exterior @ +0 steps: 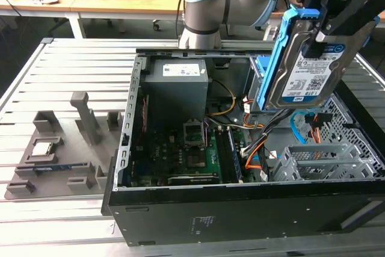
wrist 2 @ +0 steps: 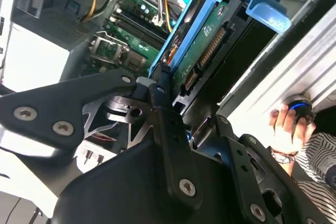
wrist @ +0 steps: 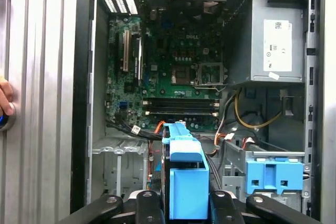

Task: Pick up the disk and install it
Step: 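Pick up the disk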

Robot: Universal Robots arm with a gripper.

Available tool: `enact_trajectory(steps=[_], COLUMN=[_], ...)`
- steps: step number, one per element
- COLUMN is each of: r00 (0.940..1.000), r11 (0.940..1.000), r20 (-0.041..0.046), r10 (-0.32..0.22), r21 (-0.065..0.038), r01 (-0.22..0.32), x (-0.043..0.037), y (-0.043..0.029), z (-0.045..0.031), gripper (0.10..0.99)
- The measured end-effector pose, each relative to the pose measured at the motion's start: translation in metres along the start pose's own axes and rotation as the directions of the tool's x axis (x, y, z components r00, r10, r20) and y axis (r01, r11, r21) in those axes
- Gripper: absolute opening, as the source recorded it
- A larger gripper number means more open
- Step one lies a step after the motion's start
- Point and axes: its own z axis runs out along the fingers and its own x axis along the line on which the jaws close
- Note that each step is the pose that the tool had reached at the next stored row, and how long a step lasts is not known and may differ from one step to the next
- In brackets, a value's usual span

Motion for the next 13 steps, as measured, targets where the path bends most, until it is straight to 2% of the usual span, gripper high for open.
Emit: enact_trajectory(steps=[3, 5, 8, 10, 13], r00=[1.0, 1.0, 1.0, 1.0, 1.0], r11=[1.0, 1.0, 1.0, 1.0, 1.0], r20=[-0.0001, 0.0, -0.0001, -0.0002, 0.0001], r10=[0.0, 0.0, 0.0, 0.0, 0.0], r21=[0.0, 0.0, 0.0, 0.0, 0.0], r01=[0.0, 0.0, 0.0, 0.0, 0.0], x=[0.0148, 0.031, 0.0427, 0.054, 0.0568], y=[0.0003, 0.0008, 0.001, 0.0013, -0.0045], z=[0.0004, 0.0008, 0.001, 0.0014, 0.0028], gripper=[0.365, 0.365, 0.365, 0.365, 0.365])
